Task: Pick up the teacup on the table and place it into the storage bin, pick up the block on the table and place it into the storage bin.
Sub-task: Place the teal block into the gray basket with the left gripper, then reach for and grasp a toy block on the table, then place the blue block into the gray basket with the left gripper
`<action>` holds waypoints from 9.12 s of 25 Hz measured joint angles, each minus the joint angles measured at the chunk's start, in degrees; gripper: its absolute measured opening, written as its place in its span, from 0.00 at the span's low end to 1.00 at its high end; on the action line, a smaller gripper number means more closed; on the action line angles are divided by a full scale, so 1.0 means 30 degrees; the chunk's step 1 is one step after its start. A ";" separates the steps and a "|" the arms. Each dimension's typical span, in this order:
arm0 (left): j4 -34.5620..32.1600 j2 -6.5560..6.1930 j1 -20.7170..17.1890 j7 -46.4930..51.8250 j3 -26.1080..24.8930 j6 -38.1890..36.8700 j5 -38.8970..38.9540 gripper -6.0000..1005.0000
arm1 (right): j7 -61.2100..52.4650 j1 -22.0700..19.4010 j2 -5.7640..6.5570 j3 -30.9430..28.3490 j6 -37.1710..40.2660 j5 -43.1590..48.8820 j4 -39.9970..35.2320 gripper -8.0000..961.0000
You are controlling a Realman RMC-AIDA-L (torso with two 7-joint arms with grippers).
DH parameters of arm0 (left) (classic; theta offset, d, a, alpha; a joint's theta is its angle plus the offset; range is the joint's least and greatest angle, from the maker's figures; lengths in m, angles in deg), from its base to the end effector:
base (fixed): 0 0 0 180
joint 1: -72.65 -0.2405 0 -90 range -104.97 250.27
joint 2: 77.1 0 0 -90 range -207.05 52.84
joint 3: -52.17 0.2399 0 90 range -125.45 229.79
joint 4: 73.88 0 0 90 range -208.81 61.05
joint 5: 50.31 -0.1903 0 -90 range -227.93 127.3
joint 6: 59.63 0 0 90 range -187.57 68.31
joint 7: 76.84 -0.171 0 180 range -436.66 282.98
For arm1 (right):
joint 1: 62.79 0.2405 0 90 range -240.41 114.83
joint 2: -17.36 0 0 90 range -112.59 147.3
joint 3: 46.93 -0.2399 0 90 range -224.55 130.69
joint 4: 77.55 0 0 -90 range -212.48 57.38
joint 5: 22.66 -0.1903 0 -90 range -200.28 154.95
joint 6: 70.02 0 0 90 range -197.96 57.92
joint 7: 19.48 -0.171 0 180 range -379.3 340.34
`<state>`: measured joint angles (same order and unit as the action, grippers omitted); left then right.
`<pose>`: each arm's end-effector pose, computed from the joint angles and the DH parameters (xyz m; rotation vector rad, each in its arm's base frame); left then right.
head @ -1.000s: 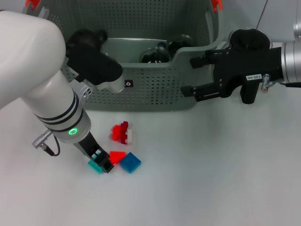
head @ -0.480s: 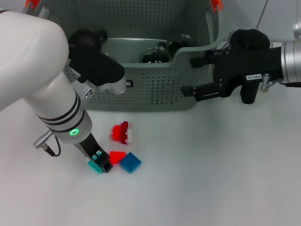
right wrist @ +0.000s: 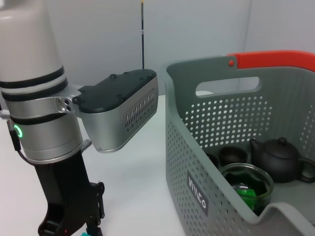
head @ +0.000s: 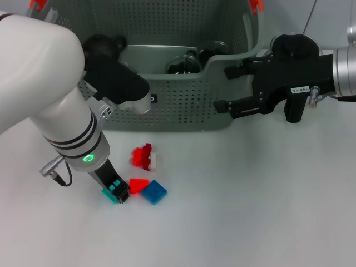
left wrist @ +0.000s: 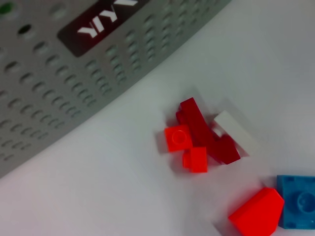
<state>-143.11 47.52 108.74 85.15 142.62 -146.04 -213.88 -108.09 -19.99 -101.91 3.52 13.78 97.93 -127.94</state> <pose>-0.2098 0.3132 -0.0638 -2.3991 -1.0485 0.8147 0.1464 0.3736 -0.0142 -2.8550 0.2249 0.3895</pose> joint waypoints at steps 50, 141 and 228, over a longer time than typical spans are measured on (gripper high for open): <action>-0.1445 -0.3596 0.4008 -0.5594 -1.3526 0.1747 0.6078 0.63 | -0.0163 -0.0247 0.0110 0.0077 0.0630 0.0098 0.0159 0.91; 0.0858 -0.0027 0.2065 -2.2771 0.2701 0.0906 0.2533 0.86 | -0.3583 -0.1203 0.1170 -0.0132 0.2094 0.0054 0.1650 0.91; 0.3995 -0.3653 0.3040 -1.2406 -1.6399 0.6038 1.4497 0.47 | -0.1115 -0.0876 0.1381 -0.0261 0.4584 -0.0027 0.1446 0.91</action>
<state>-131.13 36.57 117.86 47.93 93.42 -127.93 -170.39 -111.43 -22.62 -97.77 2.74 27.53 97.85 -123.61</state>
